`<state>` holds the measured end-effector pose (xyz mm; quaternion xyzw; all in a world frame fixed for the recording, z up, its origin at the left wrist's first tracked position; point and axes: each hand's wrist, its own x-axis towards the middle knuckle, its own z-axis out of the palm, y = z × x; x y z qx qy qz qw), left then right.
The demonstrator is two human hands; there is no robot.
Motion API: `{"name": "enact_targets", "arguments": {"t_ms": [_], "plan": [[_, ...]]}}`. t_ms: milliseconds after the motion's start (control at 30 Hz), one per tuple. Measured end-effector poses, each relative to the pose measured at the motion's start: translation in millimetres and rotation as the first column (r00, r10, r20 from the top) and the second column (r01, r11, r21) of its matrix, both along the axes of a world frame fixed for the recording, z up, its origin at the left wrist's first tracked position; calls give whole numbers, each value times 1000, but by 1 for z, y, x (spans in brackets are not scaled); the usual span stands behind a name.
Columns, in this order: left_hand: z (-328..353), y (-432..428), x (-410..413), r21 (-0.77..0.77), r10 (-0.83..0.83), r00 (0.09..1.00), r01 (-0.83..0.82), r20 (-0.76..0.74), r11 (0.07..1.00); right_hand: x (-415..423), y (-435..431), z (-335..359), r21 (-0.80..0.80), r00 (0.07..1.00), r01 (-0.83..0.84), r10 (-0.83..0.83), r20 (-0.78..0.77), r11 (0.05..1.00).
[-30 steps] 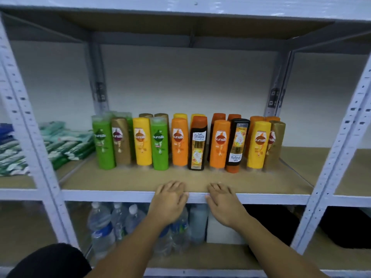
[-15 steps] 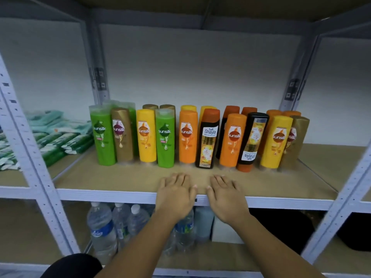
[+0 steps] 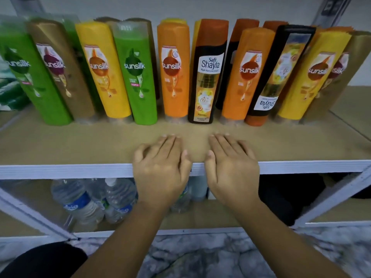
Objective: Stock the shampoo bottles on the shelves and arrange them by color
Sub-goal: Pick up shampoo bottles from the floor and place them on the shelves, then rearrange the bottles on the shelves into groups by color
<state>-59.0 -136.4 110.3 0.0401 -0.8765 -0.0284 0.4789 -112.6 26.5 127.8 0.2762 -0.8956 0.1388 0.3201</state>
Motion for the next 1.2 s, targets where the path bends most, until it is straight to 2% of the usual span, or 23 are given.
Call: {"name": "enact_targets", "arguments": {"t_ms": [100,167,267,367,433,533,567,667,733,800,900,1033,1200], "plan": [[-5,0,-2,4,3,1000,-3,-19,1000,-2,-2,-9,-89,998,-27,22,-54,996],[0,3,1,29,16,1000,-17,23,999,-1,-2,-5,-103,999,-35,34,-13,994],[12,5,6,69,13,989,-23,148,997,4,2,6,-23,993,-25,28,119,999],[35,9,13,142,15,942,-67,336,988,7,4,30,103,933,-31,-8,360,994],[52,10,20,200,-21,838,-106,545,974,16,6,47,227,853,-85,-47,520,970],[103,13,32,293,-137,609,-164,781,942,23,16,94,321,686,-245,-70,724,915],[126,14,39,335,-188,558,-173,808,926,27,20,114,318,628,-283,-75,774,905],[191,12,60,347,-210,449,-248,869,904,37,30,182,254,549,-335,-31,835,907],[234,8,77,331,-203,399,-285,894,899,46,36,234,193,490,-349,3,872,917],[280,7,96,328,-205,366,-312,908,892,55,41,280,135,472,-362,57,880,922],[363,6,122,327,-213,338,-325,917,887,67,45,352,88,446,-384,101,889,919],[454,0,149,365,-252,354,-301,901,881,82,45,431,54,496,-465,209,843,884],[524,-34,172,438,-272,548,-197,791,877,103,17,512,-63,572,-493,377,728,868]]}}
